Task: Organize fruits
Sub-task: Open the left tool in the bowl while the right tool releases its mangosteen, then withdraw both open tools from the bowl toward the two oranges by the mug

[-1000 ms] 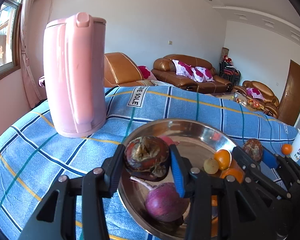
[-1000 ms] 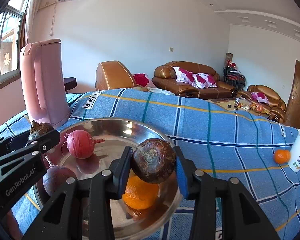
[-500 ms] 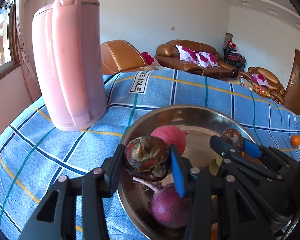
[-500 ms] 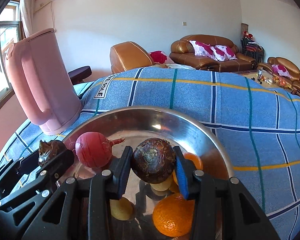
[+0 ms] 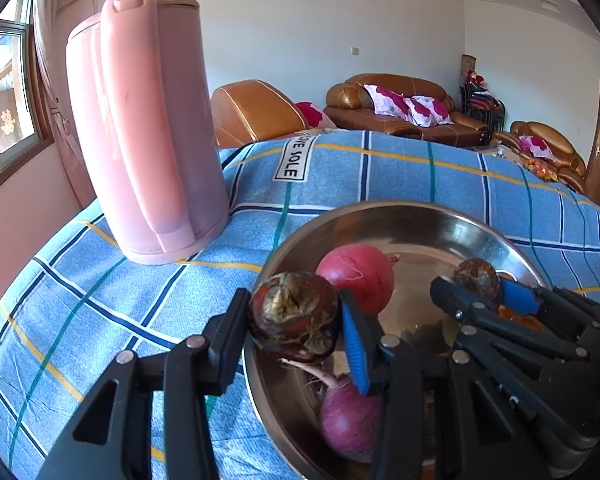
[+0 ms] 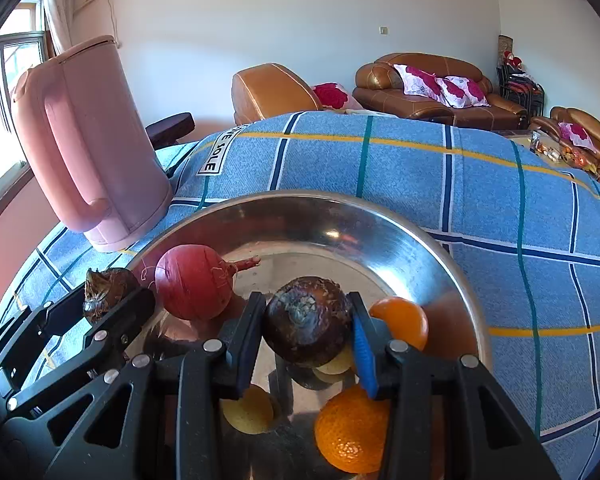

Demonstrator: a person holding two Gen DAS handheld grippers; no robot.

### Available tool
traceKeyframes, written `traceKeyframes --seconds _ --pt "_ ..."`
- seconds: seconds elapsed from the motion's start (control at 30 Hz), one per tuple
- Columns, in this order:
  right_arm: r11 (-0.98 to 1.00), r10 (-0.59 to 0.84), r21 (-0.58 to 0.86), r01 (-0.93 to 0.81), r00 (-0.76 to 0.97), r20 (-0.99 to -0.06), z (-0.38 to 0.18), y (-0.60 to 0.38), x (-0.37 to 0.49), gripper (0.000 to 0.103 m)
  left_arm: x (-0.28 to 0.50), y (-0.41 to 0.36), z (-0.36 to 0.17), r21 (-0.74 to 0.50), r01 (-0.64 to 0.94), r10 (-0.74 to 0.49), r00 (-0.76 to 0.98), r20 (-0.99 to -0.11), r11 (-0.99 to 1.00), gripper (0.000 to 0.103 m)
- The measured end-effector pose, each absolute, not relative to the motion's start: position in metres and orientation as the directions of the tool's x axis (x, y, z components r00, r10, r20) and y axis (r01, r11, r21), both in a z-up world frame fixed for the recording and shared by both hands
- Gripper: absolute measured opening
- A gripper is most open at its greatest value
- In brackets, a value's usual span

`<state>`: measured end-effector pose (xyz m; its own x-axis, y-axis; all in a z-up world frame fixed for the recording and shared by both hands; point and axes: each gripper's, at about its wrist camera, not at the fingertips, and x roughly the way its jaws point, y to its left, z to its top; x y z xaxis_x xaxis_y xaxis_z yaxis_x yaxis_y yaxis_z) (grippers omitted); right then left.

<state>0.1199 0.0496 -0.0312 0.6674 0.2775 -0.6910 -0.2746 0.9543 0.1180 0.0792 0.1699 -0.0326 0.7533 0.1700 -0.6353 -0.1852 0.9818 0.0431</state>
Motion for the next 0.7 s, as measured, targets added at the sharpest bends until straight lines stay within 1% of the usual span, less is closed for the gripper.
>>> traceKeyframes --seconds 0.1,0.17,0.23,0.3,0.33,0.37,0.4,0.43,0.47,0.5,0.53,0.6,0.7 --pt "0.954 0.279 0.121 -0.273 0.670 -0.688 -0.031 0.049 0.120 0.044 0.079 0.170 -0.033 0.045 -0.187 0.172 0.754 -0.634 0.981 0.046" --pt "0.957 0.273 0.119 -0.266 0.679 -0.681 -0.030 0.047 0.118 0.045 0.079 0.172 -0.032 0.038 -0.187 0.169 0.757 -0.632 0.982 0.048" --pt "0.961 0.257 0.106 -0.254 0.695 -0.672 -0.029 0.045 0.115 0.047 0.077 0.172 -0.031 0.043 -0.204 0.185 0.758 -0.625 0.978 0.056" --pt "0.965 0.245 0.095 -0.244 0.714 -0.656 -0.026 0.042 0.111 0.047 0.075 0.174 -0.029 0.046 -0.227 0.206 0.760 -0.616 0.973 0.072" --pt "0.965 0.247 0.099 -0.242 0.723 -0.646 -0.024 0.039 0.110 0.048 0.073 0.176 -0.027 0.036 -0.234 0.207 0.765 -0.610 0.972 0.075" --pt "0.966 0.248 0.104 -0.238 0.729 -0.637 -0.023 0.037 0.109 0.048 0.071 0.178 -0.025 0.020 -0.239 0.203 0.772 -0.602 0.971 0.081" --pt "0.967 0.247 0.110 -0.230 0.736 -0.631 -0.022 0.033 0.108 0.050 0.069 0.180 -0.023 0.005 -0.244 0.199 0.779 -0.594 0.970 0.088" --pt "0.969 0.243 0.115 -0.220 0.742 -0.625 -0.021 0.030 0.107 0.053 0.067 0.182 -0.022 -0.007 -0.252 0.200 0.785 -0.586 0.968 0.092" --pt "0.970 0.241 0.118 -0.214 0.749 -0.617 -0.019 0.027 0.106 0.054 0.065 0.184 -0.020 -0.016 -0.262 0.205 0.791 -0.577 0.965 0.100" --pt "0.970 0.240 0.122 -0.210 0.756 -0.609 -0.018 0.025 0.104 0.056 0.063 0.186 -0.018 -0.027 -0.268 0.206 0.798 -0.566 0.963 0.103" --pt "0.969 0.245 0.127 -0.211 0.760 -0.602 -0.016 0.022 0.103 0.061 0.061 0.187 -0.017 -0.046 -0.264 0.194 0.808 -0.557 0.964 0.103" --pt "0.973 0.229 0.113 -0.201 0.776 -0.588 -0.013 0.018 0.099 0.068 0.057 0.187 -0.014 -0.075 -0.251 0.172 0.824 -0.540 0.965 0.103" --pt "0.982 0.182 0.064 -0.176 0.809 -0.559 -0.008 0.016 0.090 0.071 0.055 0.181 -0.012 -0.049 -0.234 0.174 0.834 -0.523 0.971 0.103"
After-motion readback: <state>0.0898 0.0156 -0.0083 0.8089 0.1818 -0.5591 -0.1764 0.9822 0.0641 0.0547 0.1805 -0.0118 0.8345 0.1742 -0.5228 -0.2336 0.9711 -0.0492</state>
